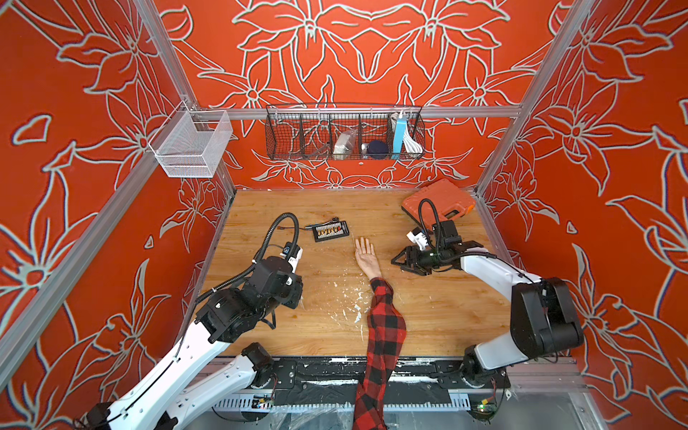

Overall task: Take off the watch
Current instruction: Place the watch at the center of the board.

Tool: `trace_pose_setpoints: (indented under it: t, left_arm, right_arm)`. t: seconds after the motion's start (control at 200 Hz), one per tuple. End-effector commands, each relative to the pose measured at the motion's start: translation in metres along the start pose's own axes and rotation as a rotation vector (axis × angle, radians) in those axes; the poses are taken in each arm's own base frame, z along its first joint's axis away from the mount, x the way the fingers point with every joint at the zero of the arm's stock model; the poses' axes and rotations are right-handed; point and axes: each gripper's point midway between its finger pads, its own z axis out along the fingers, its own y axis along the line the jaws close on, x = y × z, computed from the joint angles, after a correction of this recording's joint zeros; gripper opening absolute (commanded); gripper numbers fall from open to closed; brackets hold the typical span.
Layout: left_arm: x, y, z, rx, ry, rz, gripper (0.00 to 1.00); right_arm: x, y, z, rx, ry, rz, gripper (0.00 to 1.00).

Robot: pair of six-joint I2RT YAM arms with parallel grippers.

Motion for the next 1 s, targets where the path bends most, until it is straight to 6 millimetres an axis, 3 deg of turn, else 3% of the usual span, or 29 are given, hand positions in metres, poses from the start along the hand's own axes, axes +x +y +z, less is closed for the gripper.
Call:
trace_pose_setpoints:
  t: [0.0,0.3,0.475,0.996]
  left_arm:
    - [0.003,0.006,0.004,-0.06,0.069,-0.026,0.05]
    - [-0.002,-0.016,0.066,0.012,0.189,-0.037,0.06]
    - [-0.01,-0.011,0.095,0.031,0.212,-0.062,0.06]
    - [0.007,0.001,0.173,0.064,0.428,-0.068,0.05]
  right_arm:
    - [-0.005,0.007,0.001,-0.012,0.007,-0.023,0.62]
    - [-0.004,0.006,-0.001,0.003,0.007,-0.028,0.62]
    - [-0.003,0.006,-0.001,0.003,0.007,-0.027,0.62]
    - [0.001,0.008,-0.006,0.004,-0.002,-0.034,0.62]
